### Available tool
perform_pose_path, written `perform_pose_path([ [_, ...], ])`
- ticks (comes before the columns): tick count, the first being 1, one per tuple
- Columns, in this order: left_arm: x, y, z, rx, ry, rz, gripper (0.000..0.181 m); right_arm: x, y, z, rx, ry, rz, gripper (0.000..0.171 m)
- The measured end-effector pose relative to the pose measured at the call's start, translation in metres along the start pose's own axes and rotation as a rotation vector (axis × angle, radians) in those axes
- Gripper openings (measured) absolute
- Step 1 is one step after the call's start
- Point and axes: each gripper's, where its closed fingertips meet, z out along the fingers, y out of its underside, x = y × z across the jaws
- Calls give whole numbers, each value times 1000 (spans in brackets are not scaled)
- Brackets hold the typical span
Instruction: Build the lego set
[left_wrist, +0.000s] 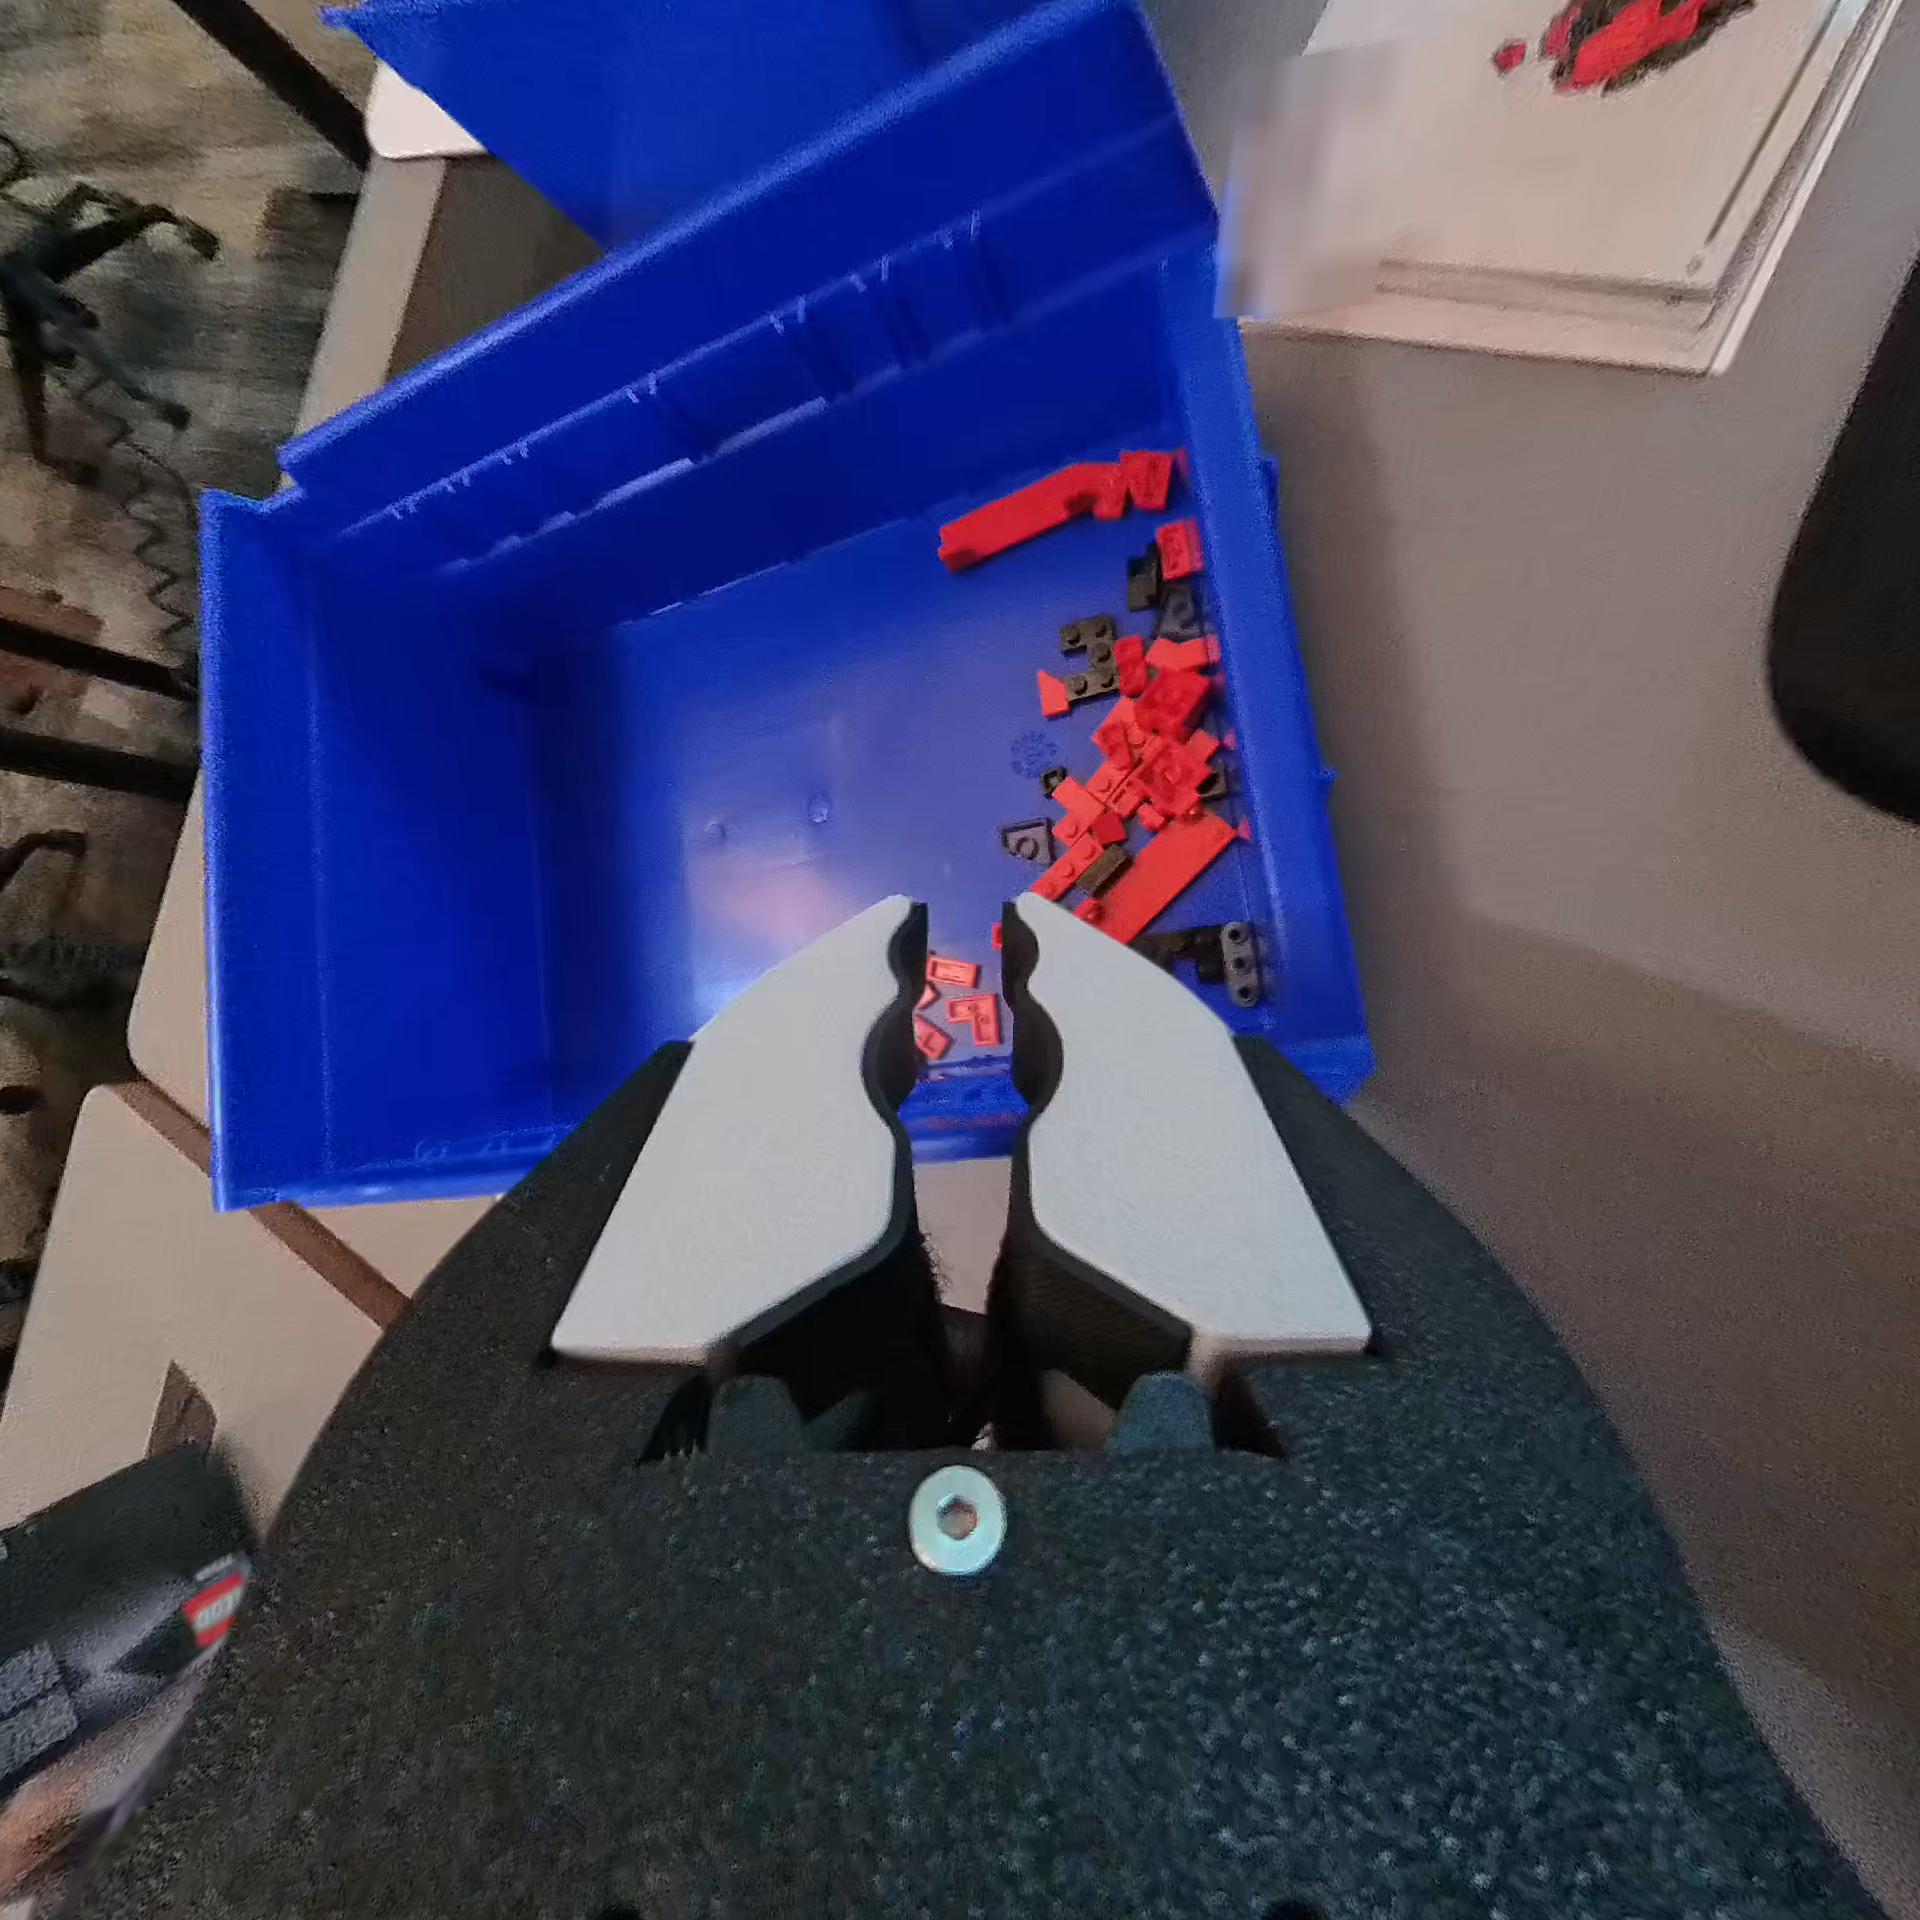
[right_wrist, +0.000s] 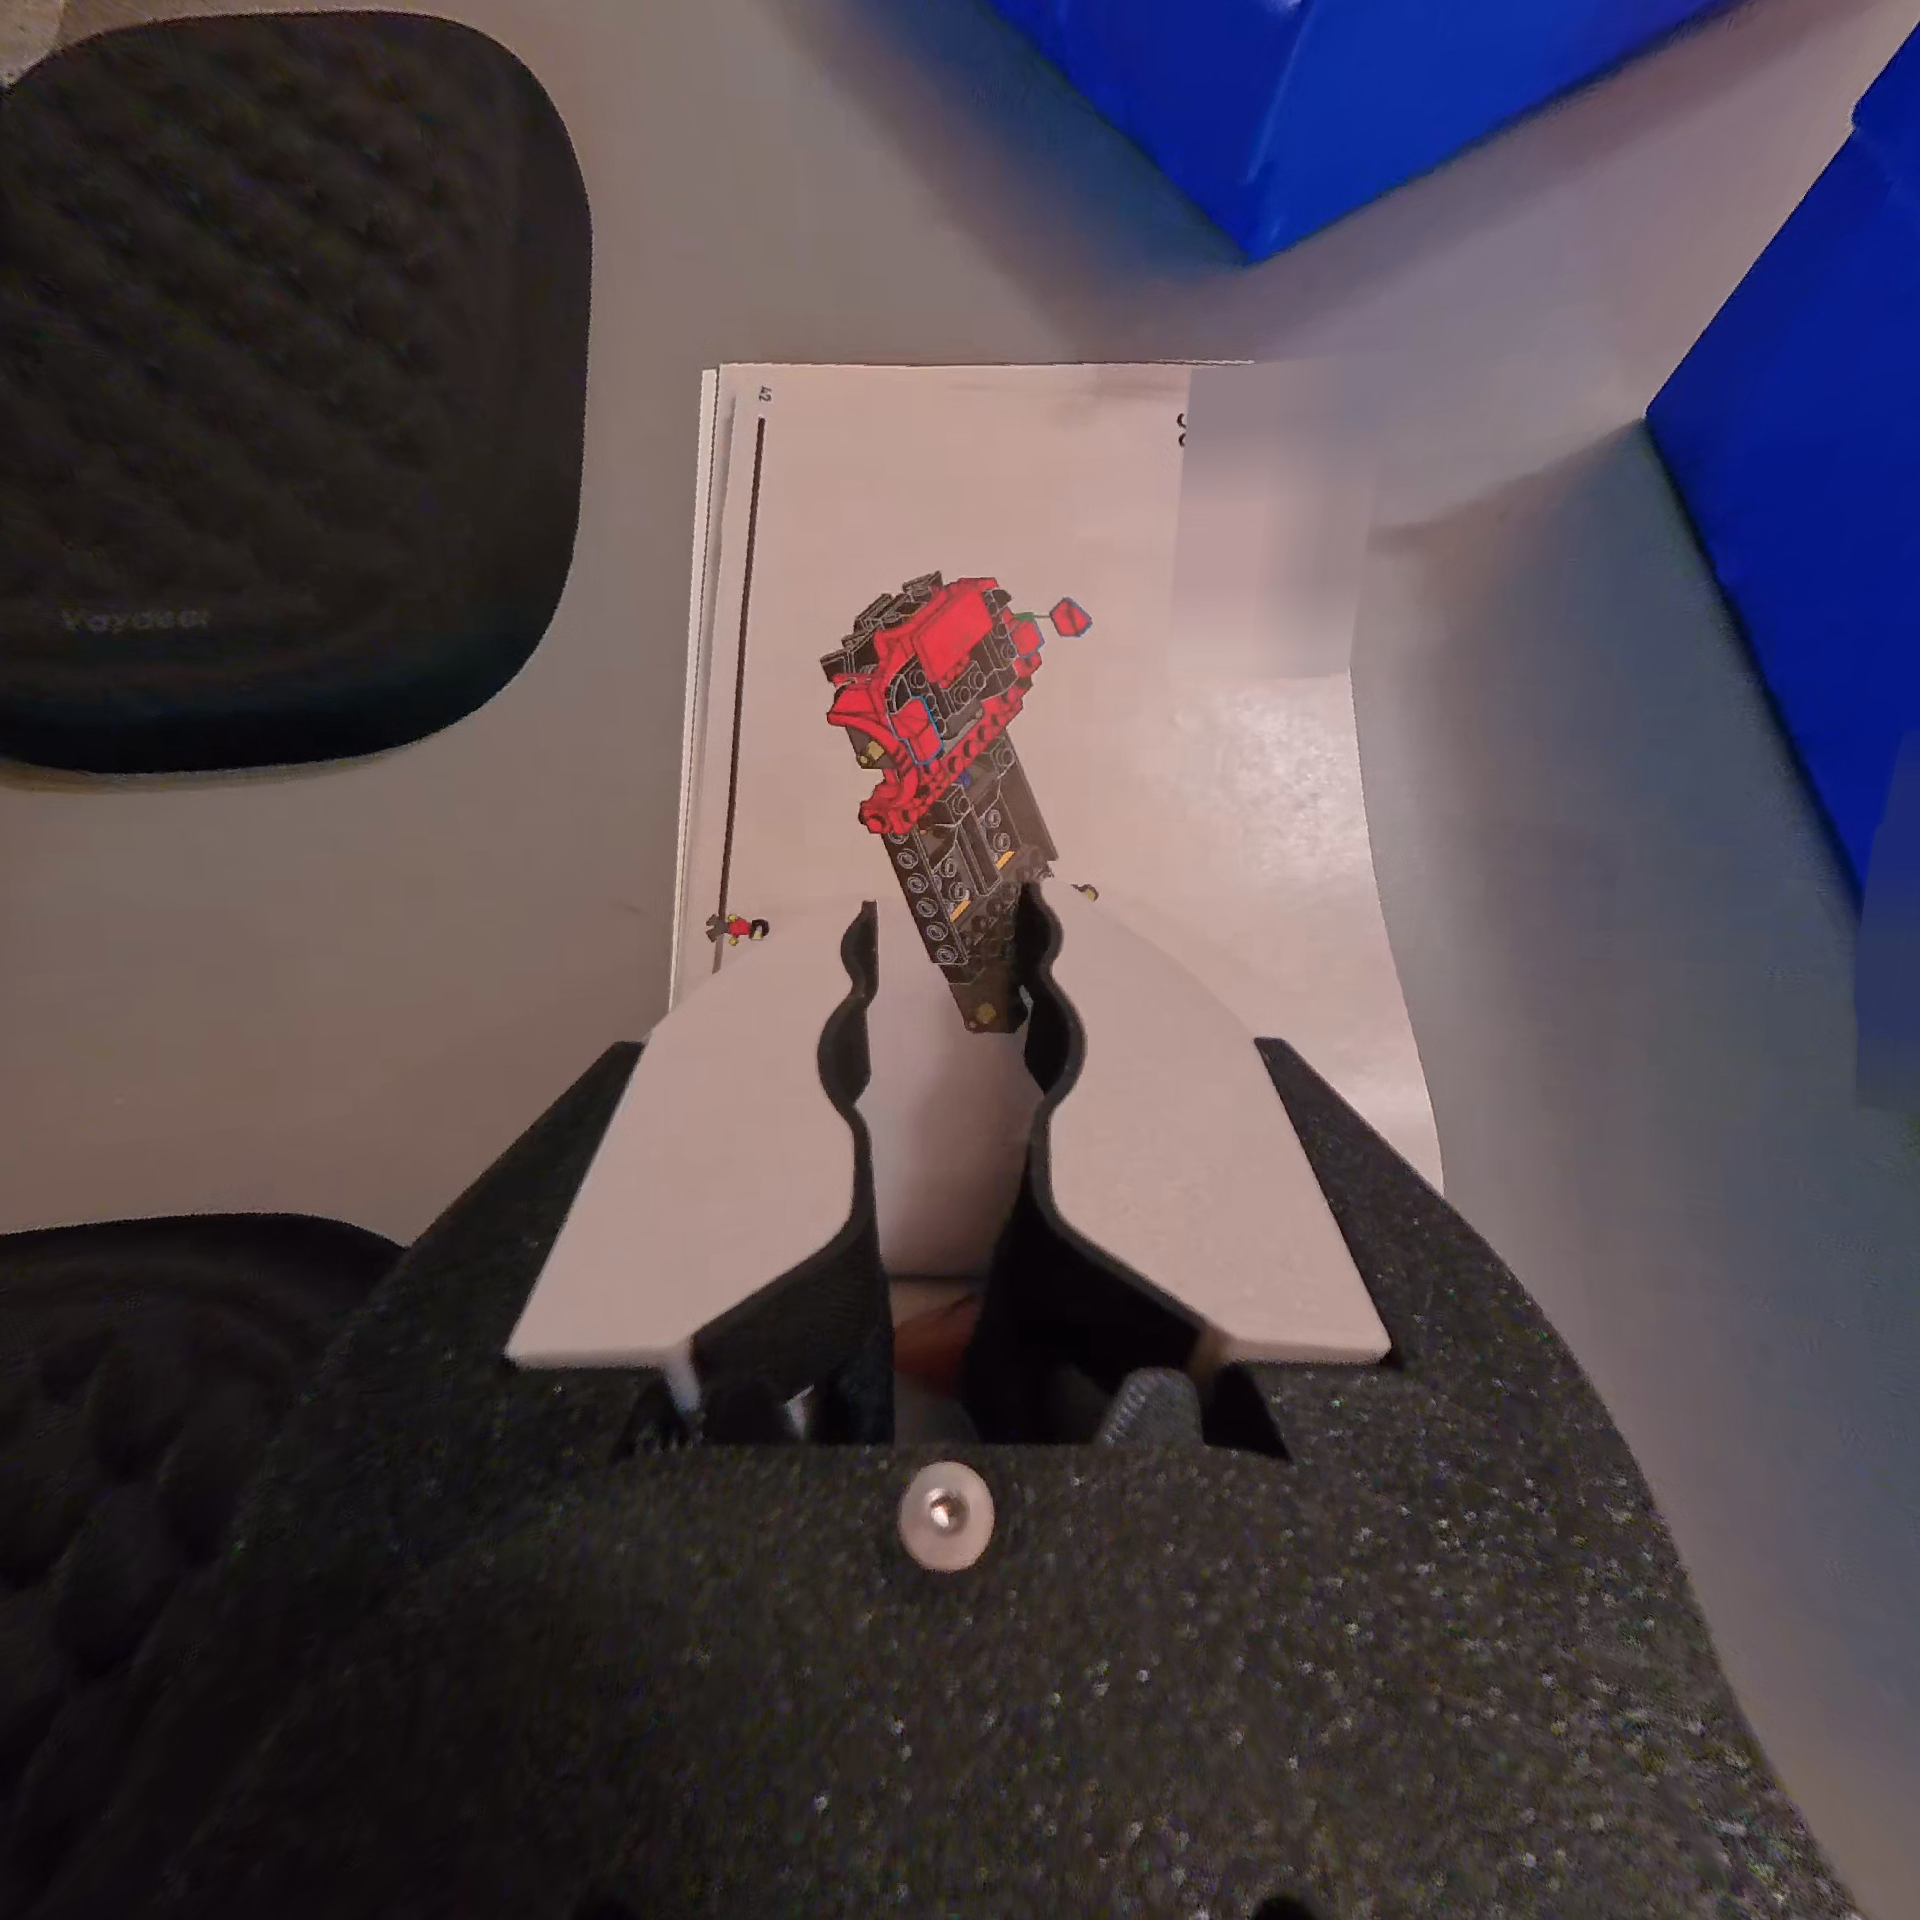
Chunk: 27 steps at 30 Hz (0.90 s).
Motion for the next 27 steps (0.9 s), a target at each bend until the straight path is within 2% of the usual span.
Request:
perform_pose_path([
  [2, -16, 8, 10, -30, -23, -12, 12, 1, 0, 0, 0, 5, 1, 26],
  [4, -45, 14, 11, -25, -155, -110, 16, 1, 0, 0, 1, 2, 4, 26],
  [6, -72, 16, -2, 43, -327, -289, 28, 2, -8, -1, 38, 3, 20, 33],
  [7, -80, 16, -10, 97, -395, -394, 40, 1, -21, -3, 85, -10, 22, 36],
  [9, -78, 16, -20, 200, -445, -576, 60, 2, -53, -8, 163, -40, -5, 36],
  [12, -57, 28, -18, 237, -505, -721, 71, 14, -94, -7, 145, -33, -113, 40],
  [14, -40, 33, -17, 251, -531, -793, 72, 20, -119, 0, 131, -31, -189, 42],
  [16, -21, 31, -13, 258, -489, -834, 64, 25, -143, 11, 134, -31, -234, 42],
  [19, -4, 44, -6, 146, -455, -821, 64, 42, -170, 32, 113, 33, -229, 42],
  [21, 2, 37, -3, 214, -391, -836, 40, 53, -176, 48, 65, 63, -170, 44],
  [23, 4, 33, -2, 280, -358, -863, 38, 63, -177, 61, 34, 103, -111, 45],
  [27, 6, 31, -4, 315, -374, -860, 37, 64, -182, 73, 49, 100, -56, 42],
])
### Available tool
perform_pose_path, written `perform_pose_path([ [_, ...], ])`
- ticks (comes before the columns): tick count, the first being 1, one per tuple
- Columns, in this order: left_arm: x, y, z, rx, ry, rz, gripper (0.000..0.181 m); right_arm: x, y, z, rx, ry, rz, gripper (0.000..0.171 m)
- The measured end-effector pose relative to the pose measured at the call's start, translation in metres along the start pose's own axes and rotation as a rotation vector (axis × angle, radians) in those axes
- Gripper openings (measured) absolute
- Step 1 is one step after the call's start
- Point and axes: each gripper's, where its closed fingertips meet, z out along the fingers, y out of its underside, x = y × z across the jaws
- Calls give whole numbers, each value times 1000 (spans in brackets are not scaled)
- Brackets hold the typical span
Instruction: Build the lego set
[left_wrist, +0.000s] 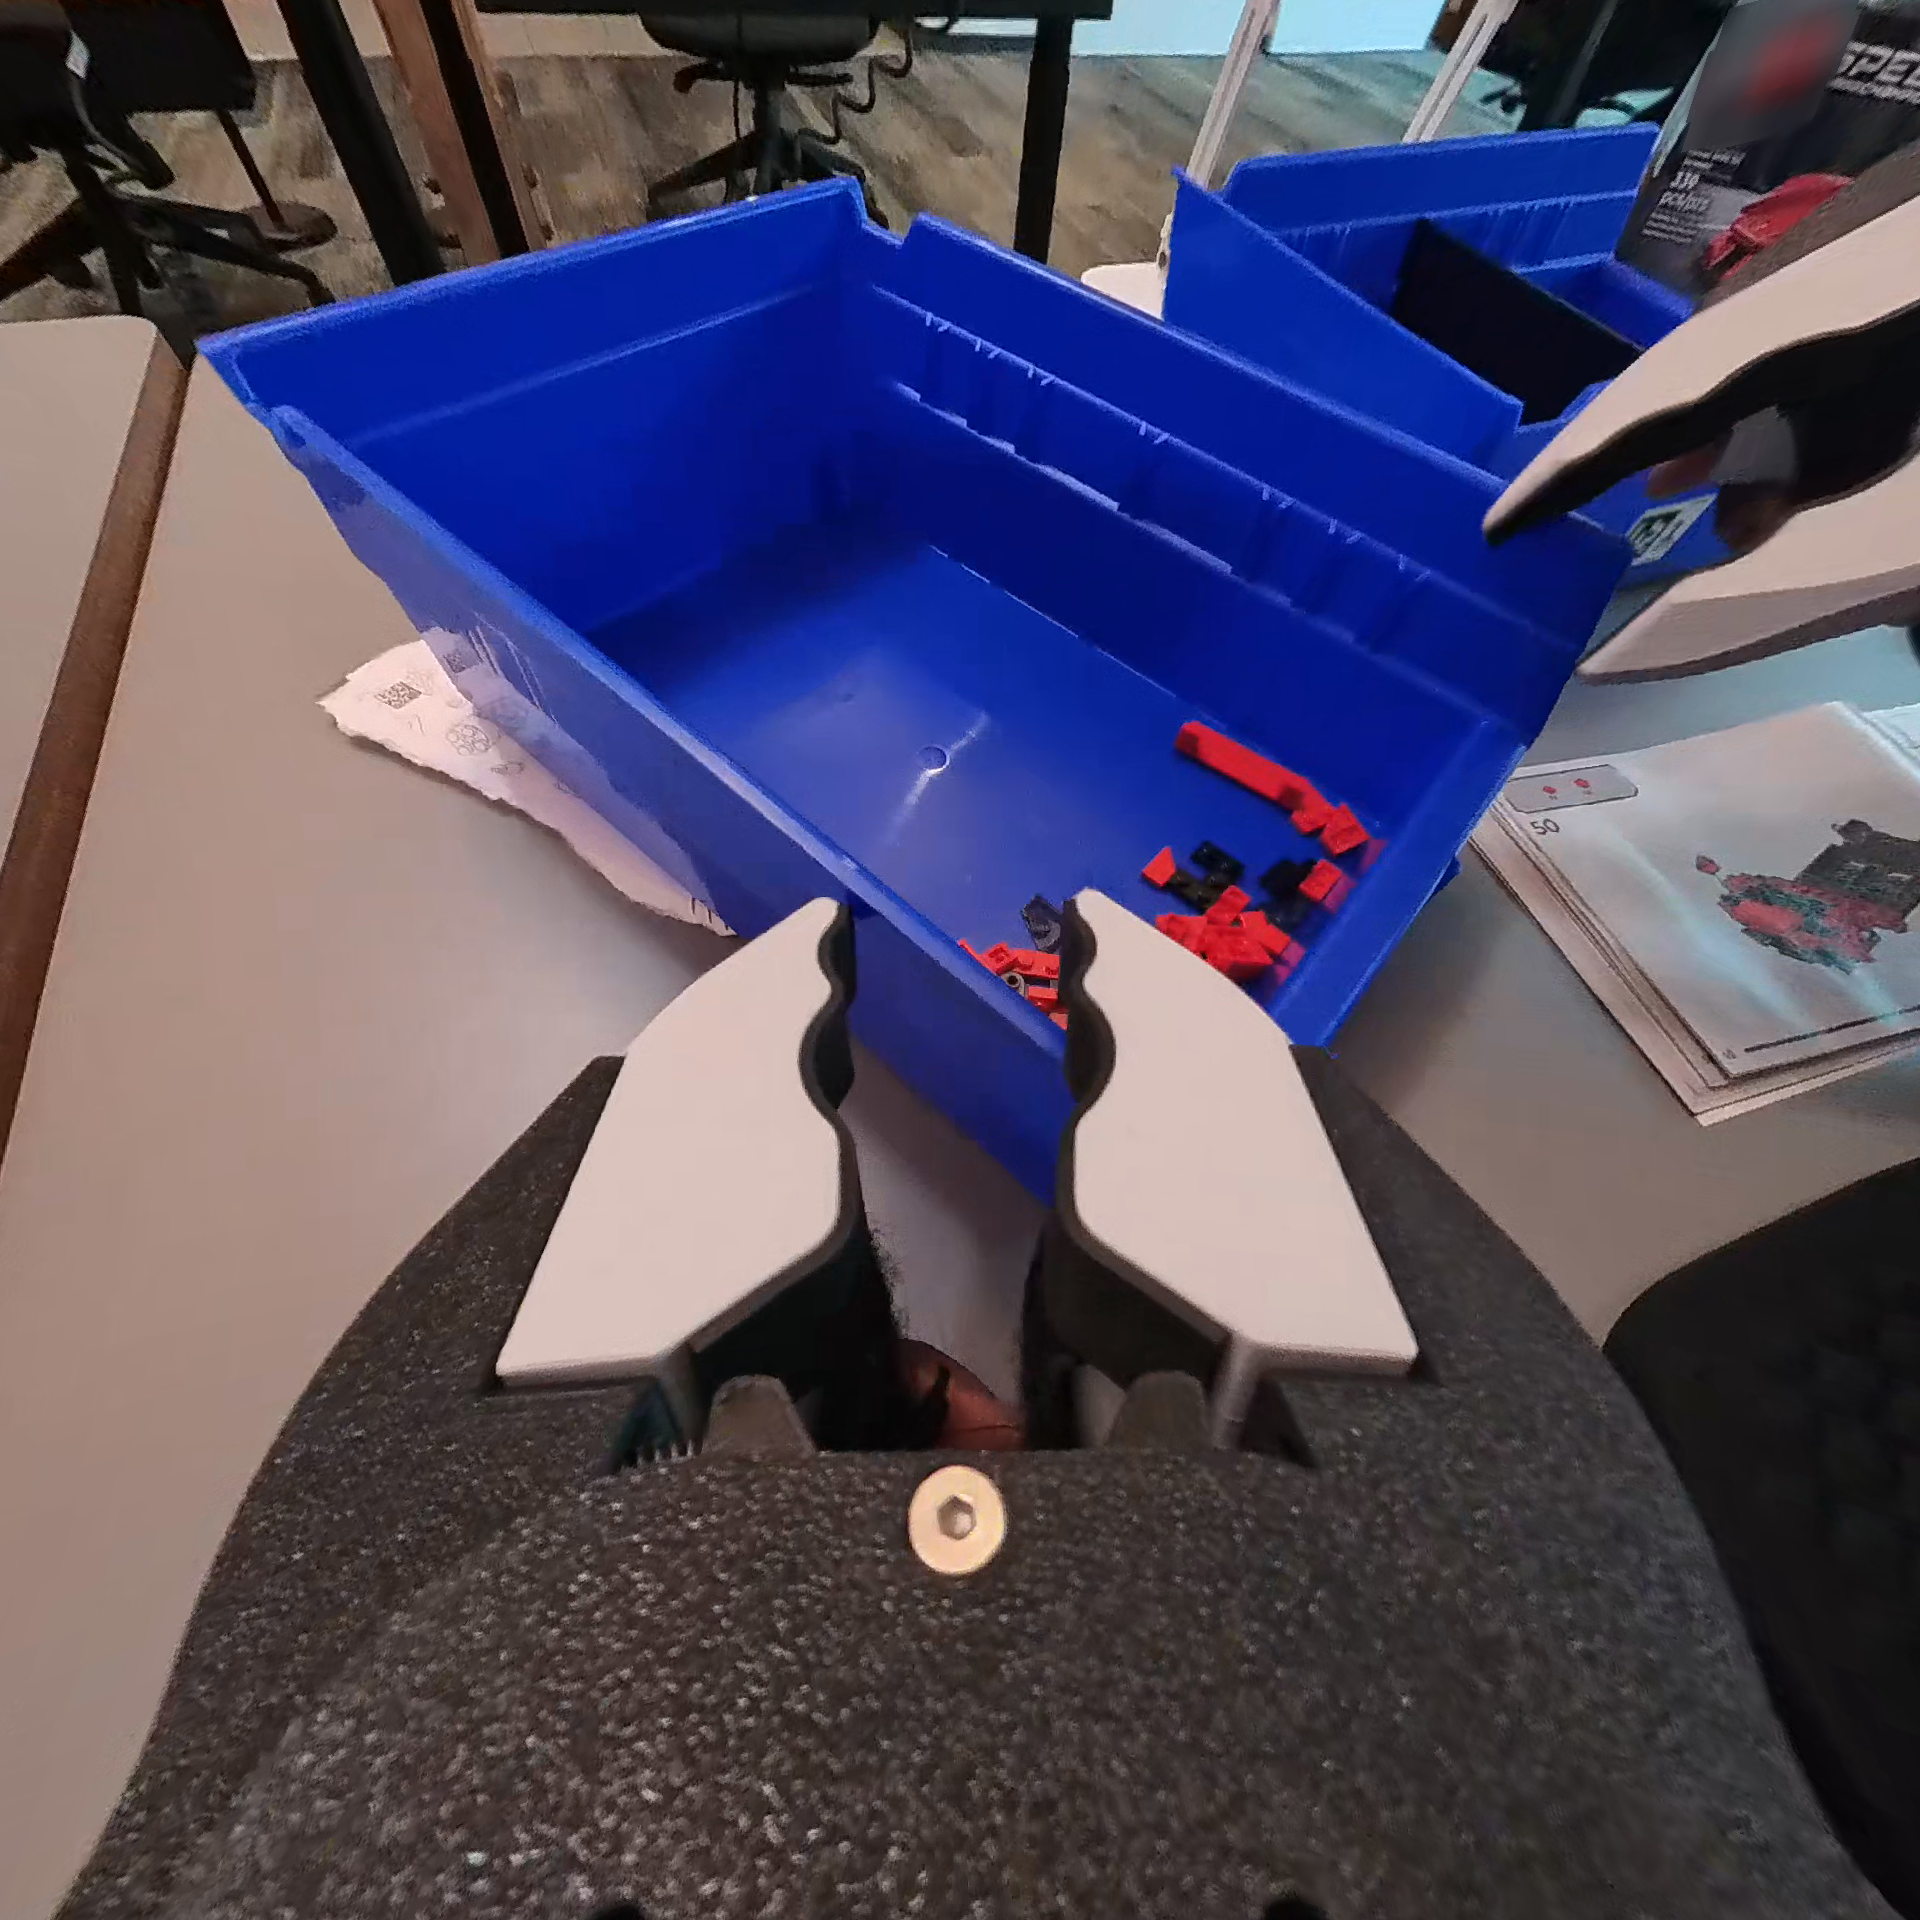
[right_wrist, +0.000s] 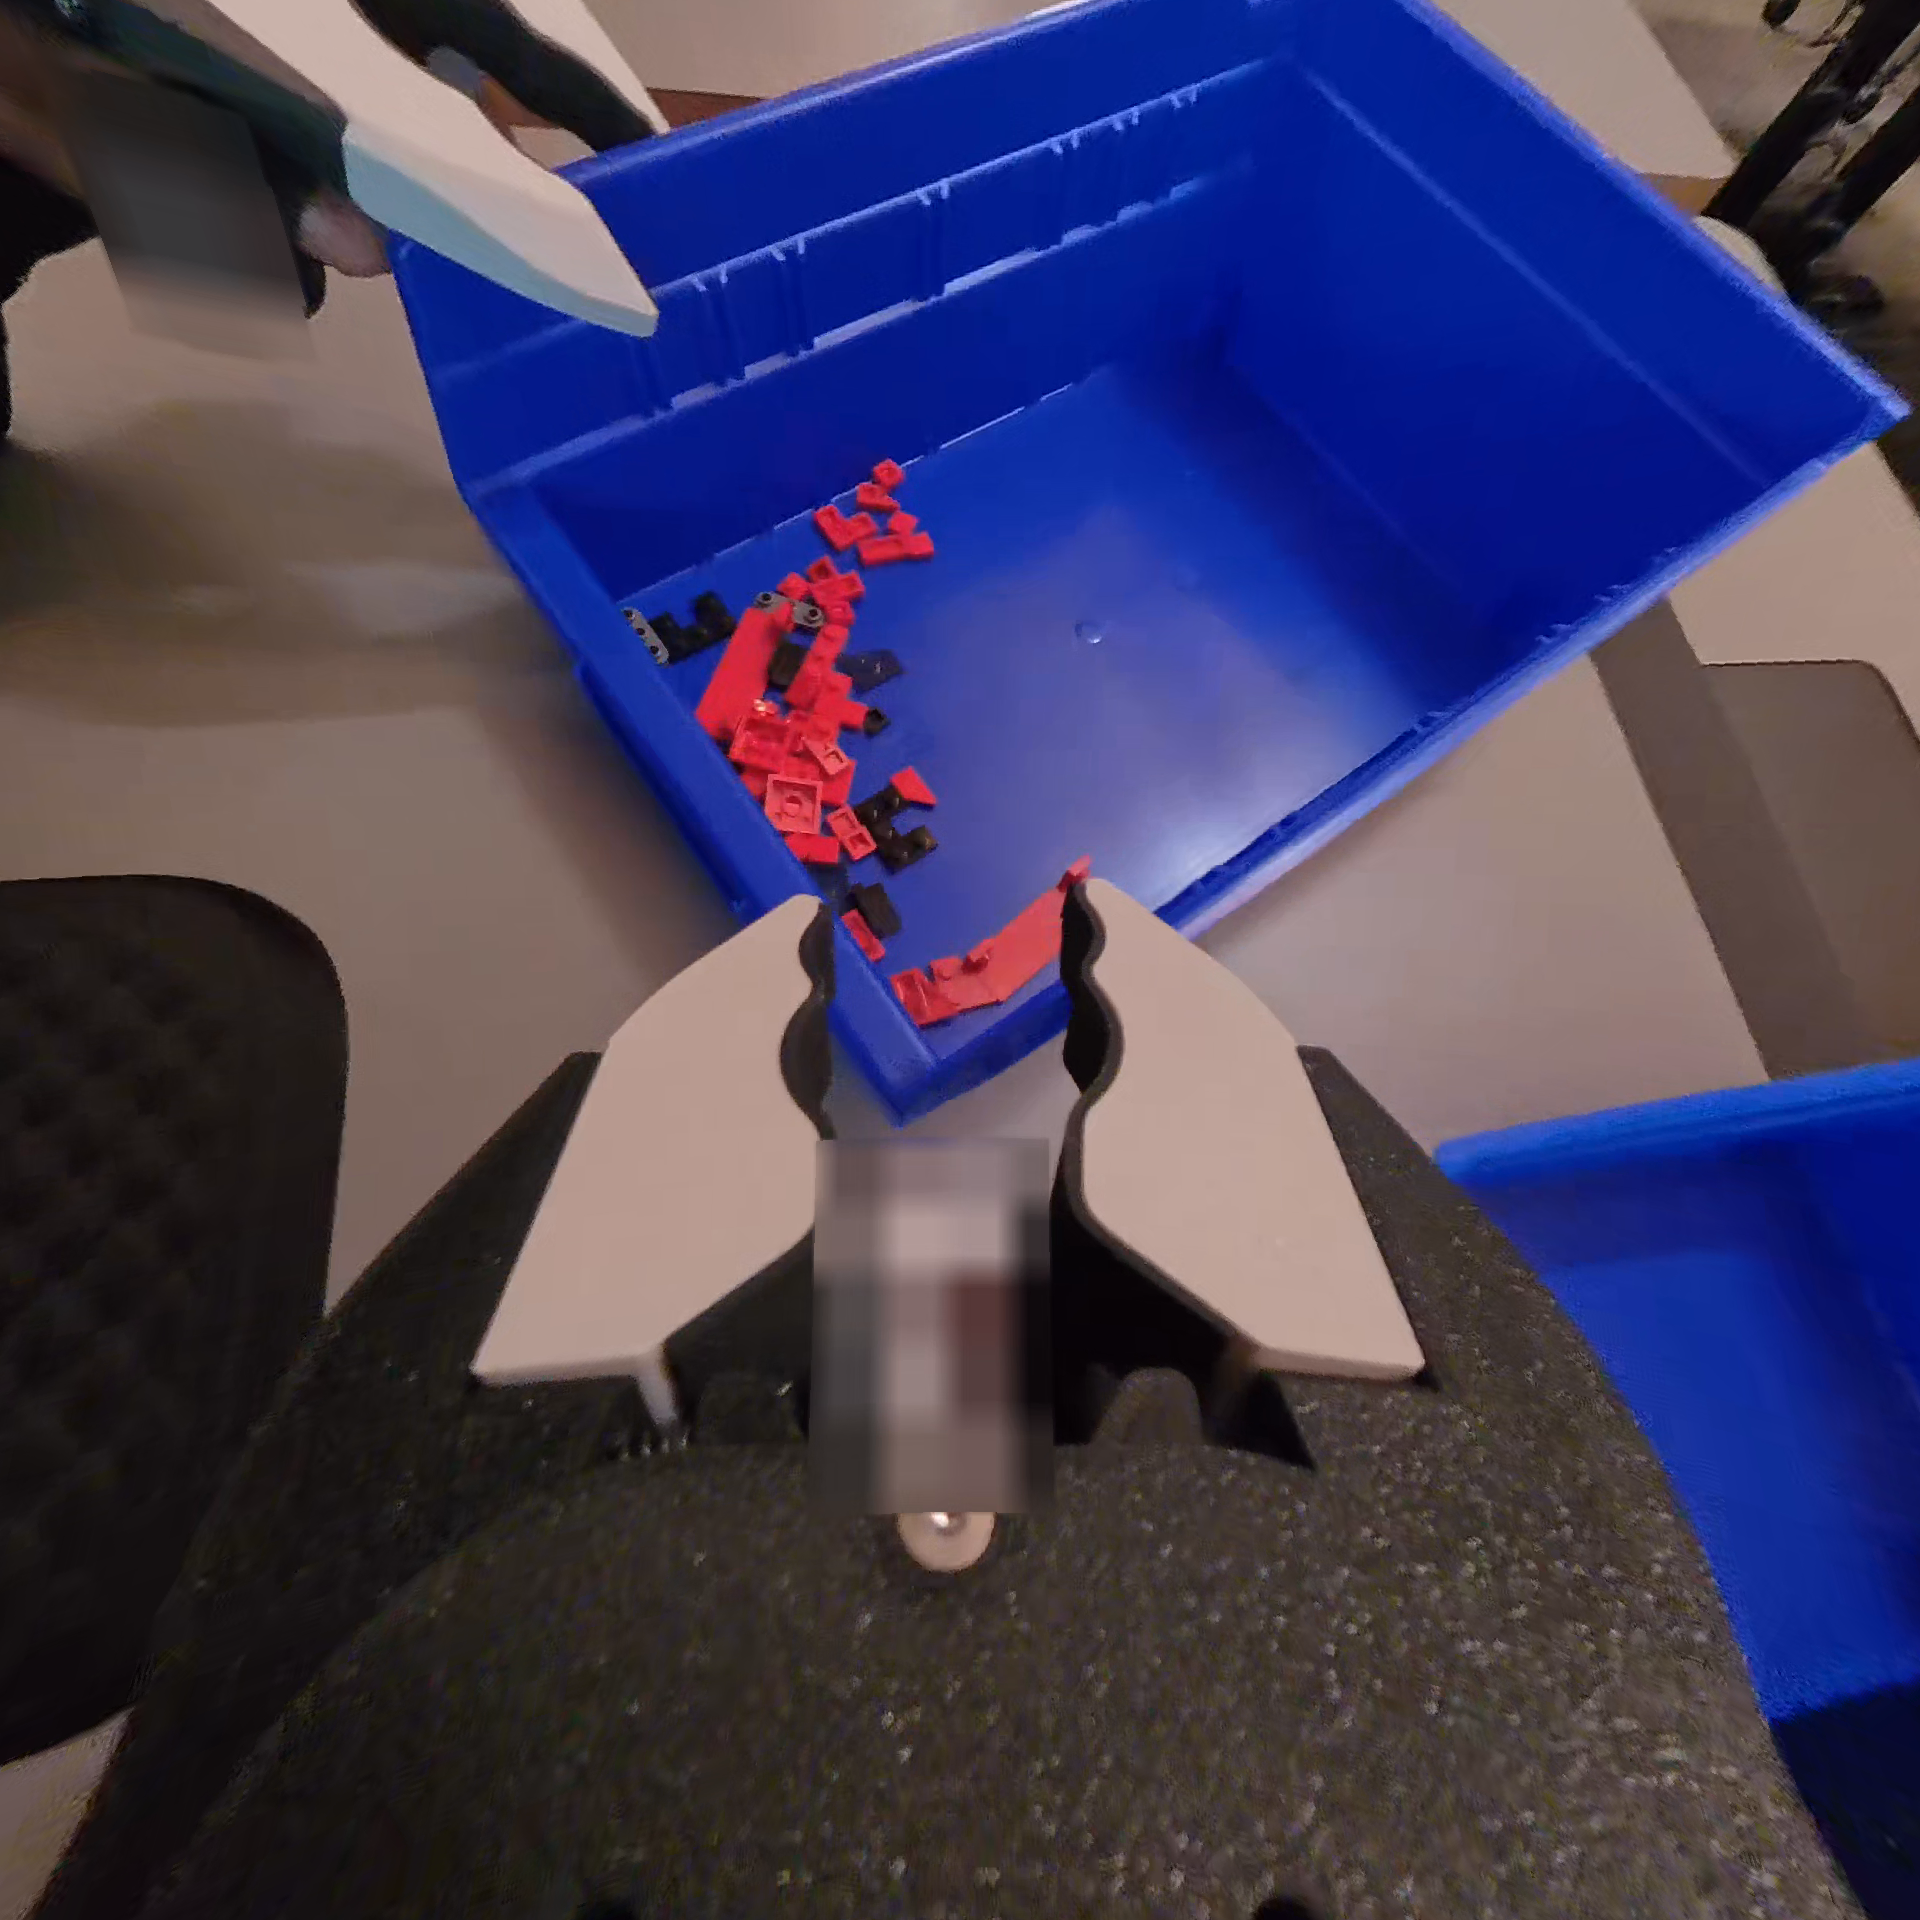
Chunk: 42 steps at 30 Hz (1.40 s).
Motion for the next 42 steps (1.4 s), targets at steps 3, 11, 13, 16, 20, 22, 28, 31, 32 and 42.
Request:
perform_pose_path([
  [3, 5, 2, -5, 6, 5, 0, 36, -13, 5, 0, -38, -52, -17, 33],
  [11, 32, 13, -27, 59, 16, -109, 31, -51, 18, -23, -77, -196, -49, 27],
  [13, 39, 15, -31, 76, 15, -132, 31, -56, 22, -28, -108, -218, -57, 26],
  [16, 47, 18, -36, 84, 16, -147, 31, -62, 27, -31, -159, -239, -91, 26],
  [20, 52, 20, -41, 89, 38, -158, 32, -70, 33, -31, -219, -284, -136, 26],
  [22, 54, 21, -42, 86, 47, -158, 32, -73, 35, -30, -231, -295, -152, 26],
  [28, 56, 20, -44, 98, 109, -172, 35, -74, 32, -33, -228, -334, -157, 26],
  [31, 57, 20, -45, 105, 134, -176, 36, -72, 21, -38, -183, -363, -166, 26],
  [32, 57, 20, -46, 108, 137, -171, 36, -70, 17, -40, -172, -359, -168, 26],
  [42, 17, -17, -68, 443, 151, -426, 31, -53, 14, -49, -139, -299, -149, 25],
])
